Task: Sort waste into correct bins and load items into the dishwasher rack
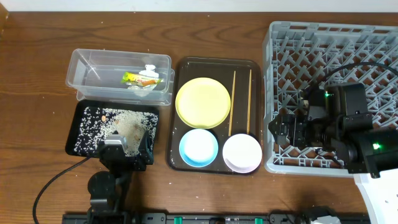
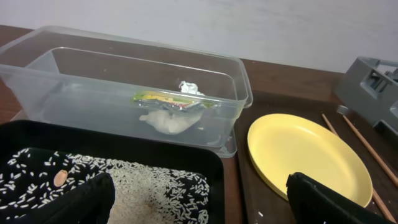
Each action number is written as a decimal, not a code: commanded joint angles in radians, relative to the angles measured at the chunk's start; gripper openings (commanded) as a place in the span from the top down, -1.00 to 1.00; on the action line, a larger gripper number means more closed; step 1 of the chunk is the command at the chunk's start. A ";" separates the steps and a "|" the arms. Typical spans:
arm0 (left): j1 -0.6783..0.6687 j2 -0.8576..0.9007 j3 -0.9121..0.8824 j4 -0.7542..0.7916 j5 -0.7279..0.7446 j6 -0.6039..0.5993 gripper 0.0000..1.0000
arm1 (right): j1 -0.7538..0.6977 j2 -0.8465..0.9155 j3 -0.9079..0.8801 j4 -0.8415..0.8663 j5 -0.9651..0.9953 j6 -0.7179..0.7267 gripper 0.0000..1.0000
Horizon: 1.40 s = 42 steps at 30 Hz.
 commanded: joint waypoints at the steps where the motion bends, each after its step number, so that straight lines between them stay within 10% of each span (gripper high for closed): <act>1: 0.003 -0.008 -0.025 -0.004 0.010 0.016 -0.81 | 0.009 0.000 0.001 0.000 -0.007 -0.010 -0.98; 18: 0.003 -0.008 -0.025 -0.004 0.010 0.016 -0.82 | 0.012 0.000 0.001 0.120 -0.077 0.083 -0.98; 31: 0.003 -0.008 -0.025 -0.003 0.009 0.016 -0.82 | 0.557 0.307 -0.013 0.211 0.151 0.183 -0.45; 42: 0.003 -0.008 -0.025 -0.003 0.010 0.016 -0.82 | 0.589 0.675 -0.013 0.420 0.175 0.193 -0.08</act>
